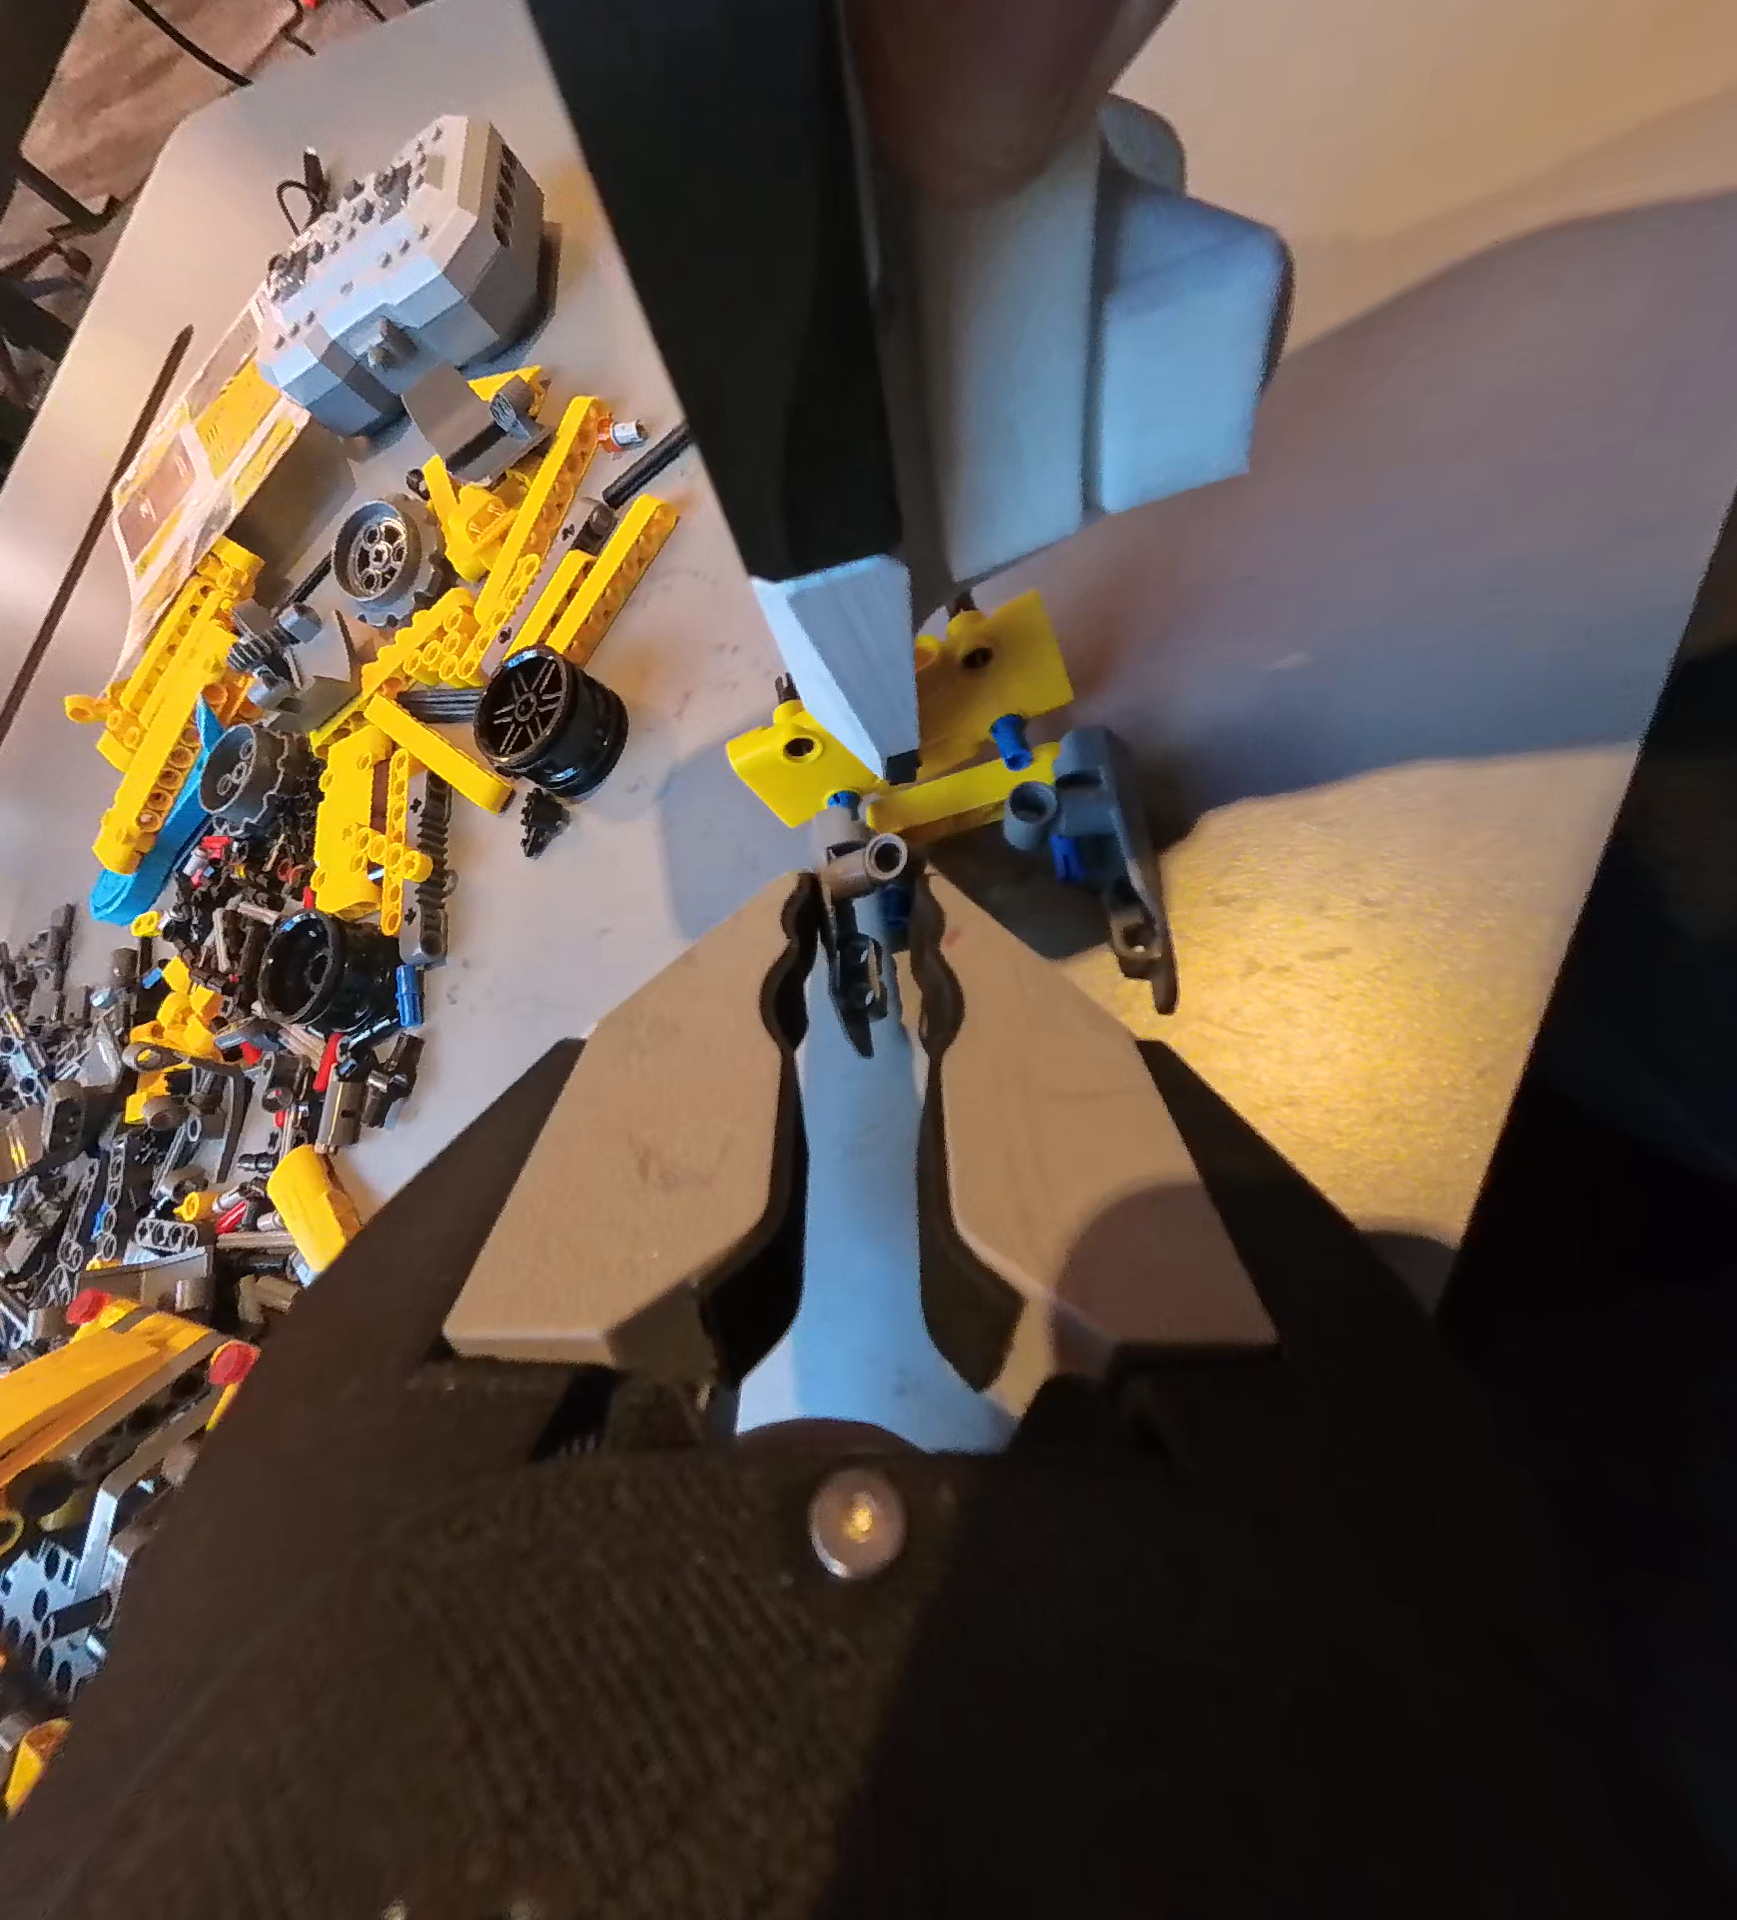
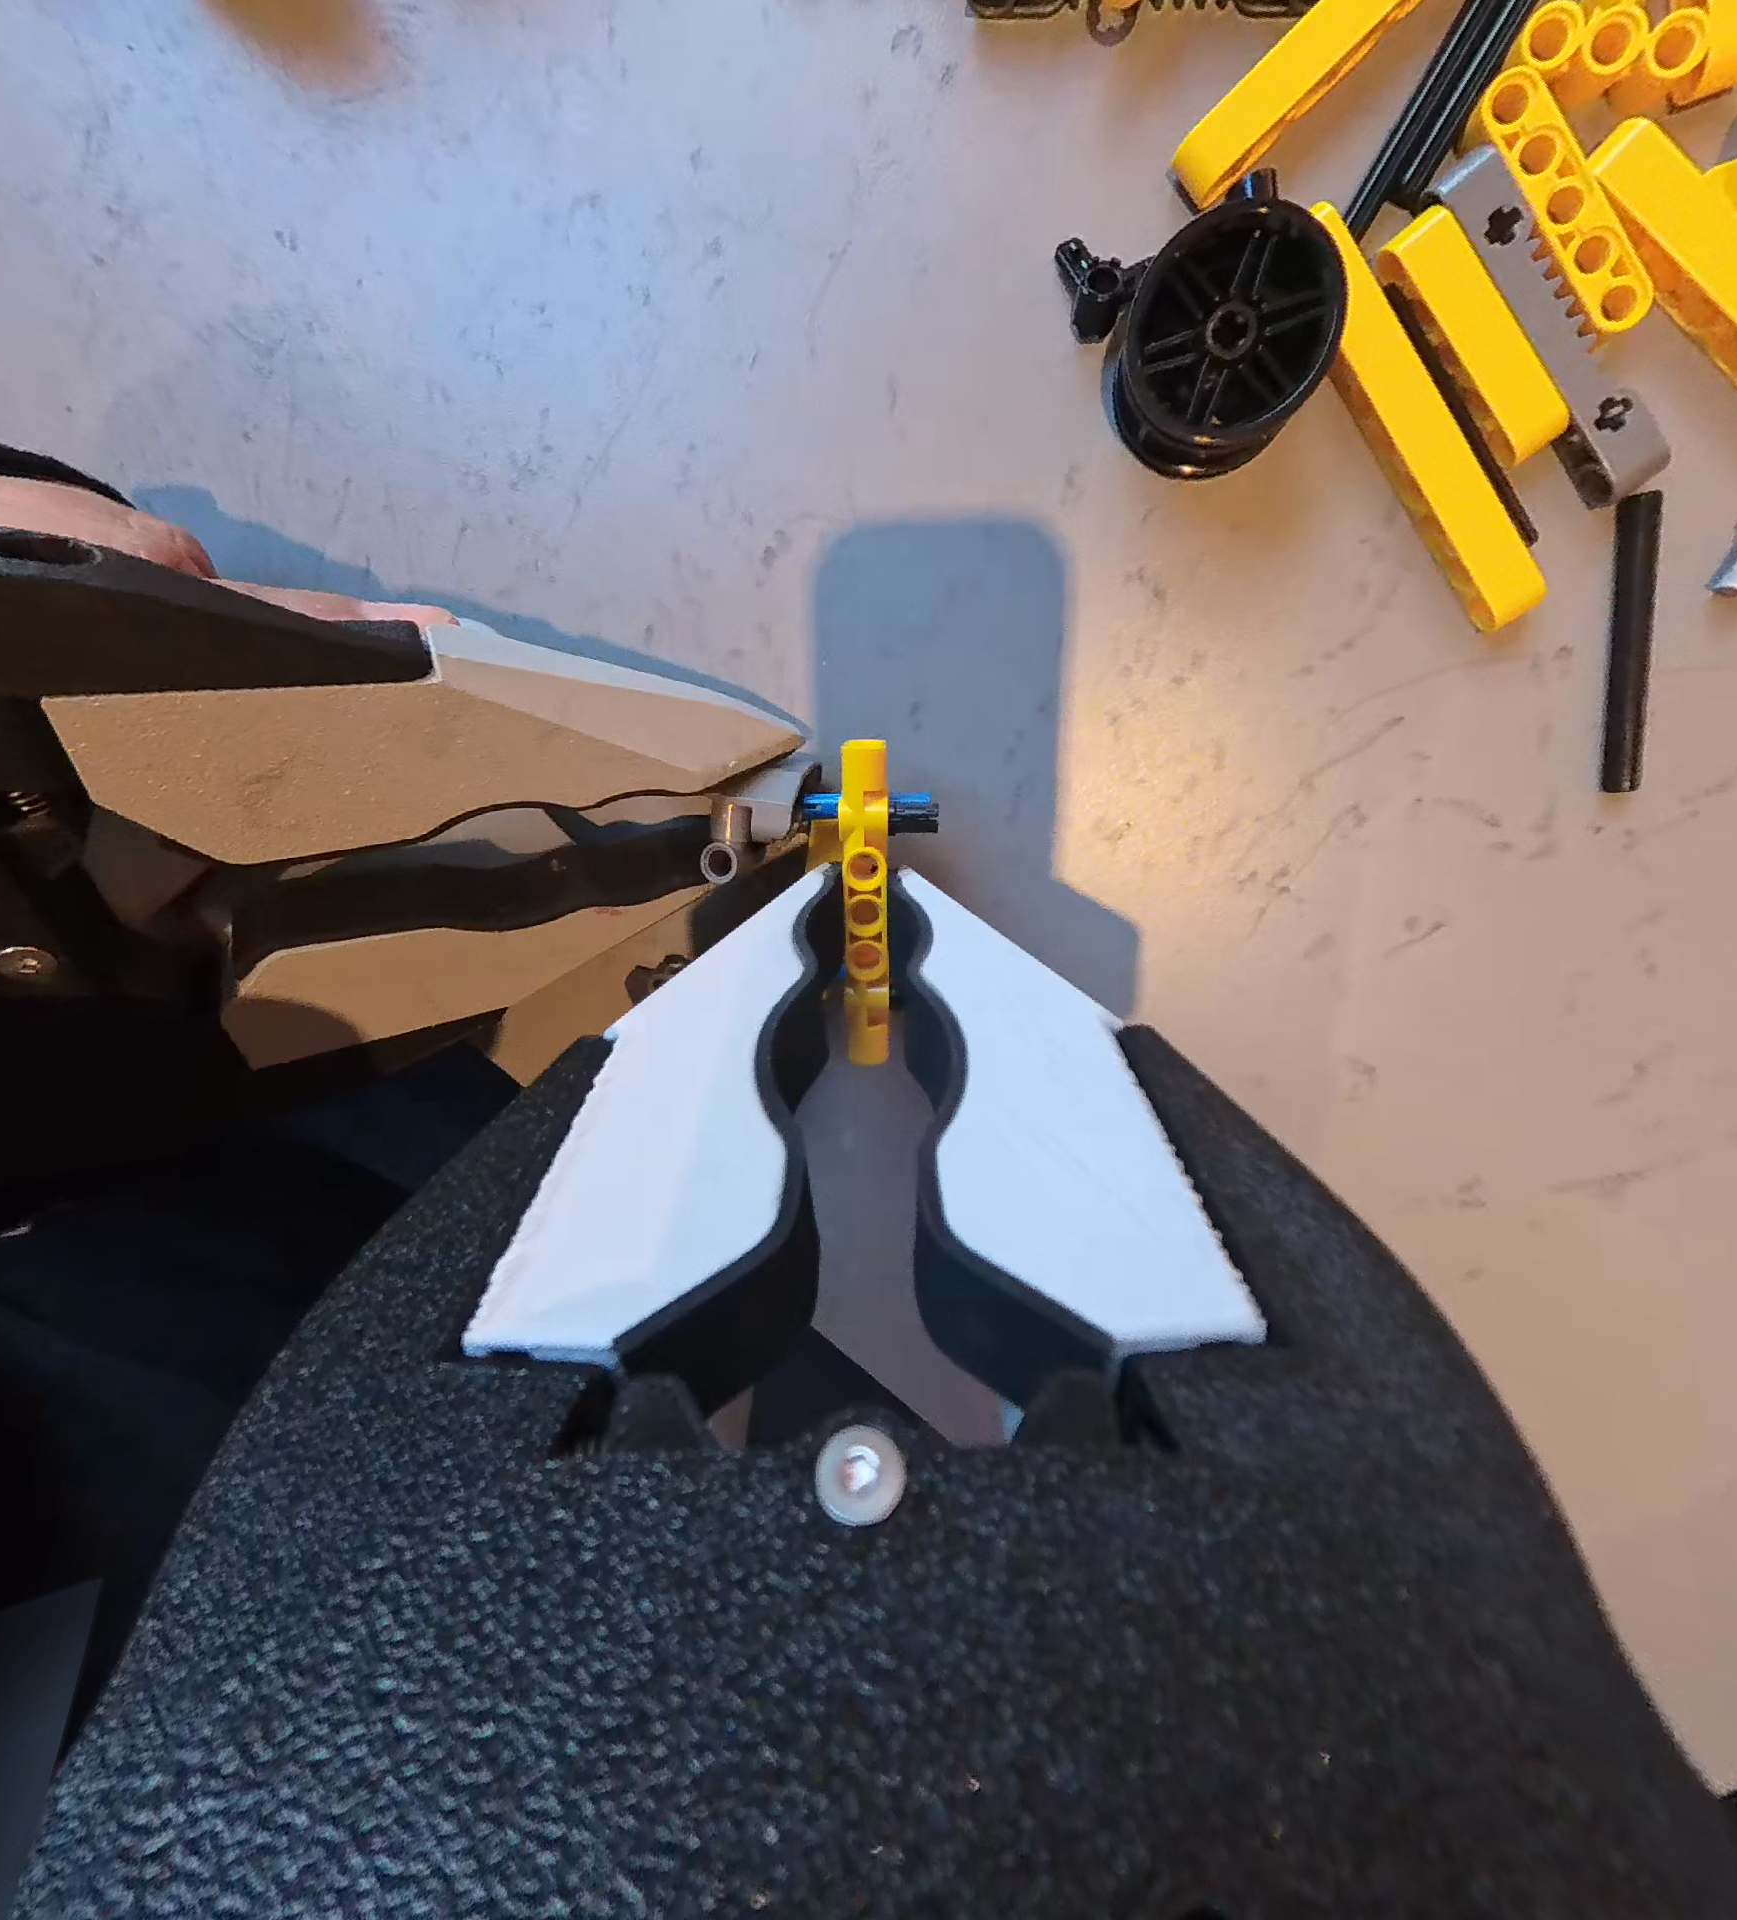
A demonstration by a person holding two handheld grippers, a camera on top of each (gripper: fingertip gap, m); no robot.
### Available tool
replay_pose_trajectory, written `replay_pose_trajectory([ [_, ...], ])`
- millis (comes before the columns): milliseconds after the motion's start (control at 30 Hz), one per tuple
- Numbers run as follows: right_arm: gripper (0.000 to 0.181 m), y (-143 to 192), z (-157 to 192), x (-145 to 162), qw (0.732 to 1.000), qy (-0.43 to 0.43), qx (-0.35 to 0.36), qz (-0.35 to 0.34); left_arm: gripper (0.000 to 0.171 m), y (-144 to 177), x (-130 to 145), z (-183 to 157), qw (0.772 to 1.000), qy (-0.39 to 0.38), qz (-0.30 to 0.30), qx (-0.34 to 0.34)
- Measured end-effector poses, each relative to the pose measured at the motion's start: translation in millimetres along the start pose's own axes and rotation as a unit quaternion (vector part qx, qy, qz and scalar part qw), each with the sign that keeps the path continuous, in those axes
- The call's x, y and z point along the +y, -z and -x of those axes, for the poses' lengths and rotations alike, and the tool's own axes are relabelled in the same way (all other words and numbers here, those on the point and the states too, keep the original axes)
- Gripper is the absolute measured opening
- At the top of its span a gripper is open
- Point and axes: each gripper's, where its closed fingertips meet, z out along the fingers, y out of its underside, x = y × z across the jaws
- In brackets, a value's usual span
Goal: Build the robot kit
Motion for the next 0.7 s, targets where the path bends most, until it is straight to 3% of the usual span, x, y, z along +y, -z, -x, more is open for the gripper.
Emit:
replay_pose_trajectory([
  [700, 0.007, -1.0, -0.5, 0.5, 1.0, -0.02, 0.016, 0.002, 0.015, -1.0, 0.8, 1.9, 1.0, 0.015, 0.009, -0.007],
])
